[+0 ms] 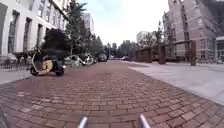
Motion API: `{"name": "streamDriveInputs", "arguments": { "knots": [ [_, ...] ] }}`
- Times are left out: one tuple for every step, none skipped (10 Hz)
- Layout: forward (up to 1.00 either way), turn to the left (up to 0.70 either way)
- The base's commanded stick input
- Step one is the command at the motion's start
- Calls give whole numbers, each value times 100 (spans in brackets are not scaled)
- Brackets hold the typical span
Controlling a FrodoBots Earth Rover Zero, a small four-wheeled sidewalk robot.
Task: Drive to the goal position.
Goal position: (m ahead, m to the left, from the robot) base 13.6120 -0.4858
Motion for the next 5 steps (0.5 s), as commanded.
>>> {"name": "streamDriveInputs", "arguments": {
  "knots": [
    [70,0],
    [70,0],
    [70,0],
    [70,0],
    [70,0]
  ]
}}
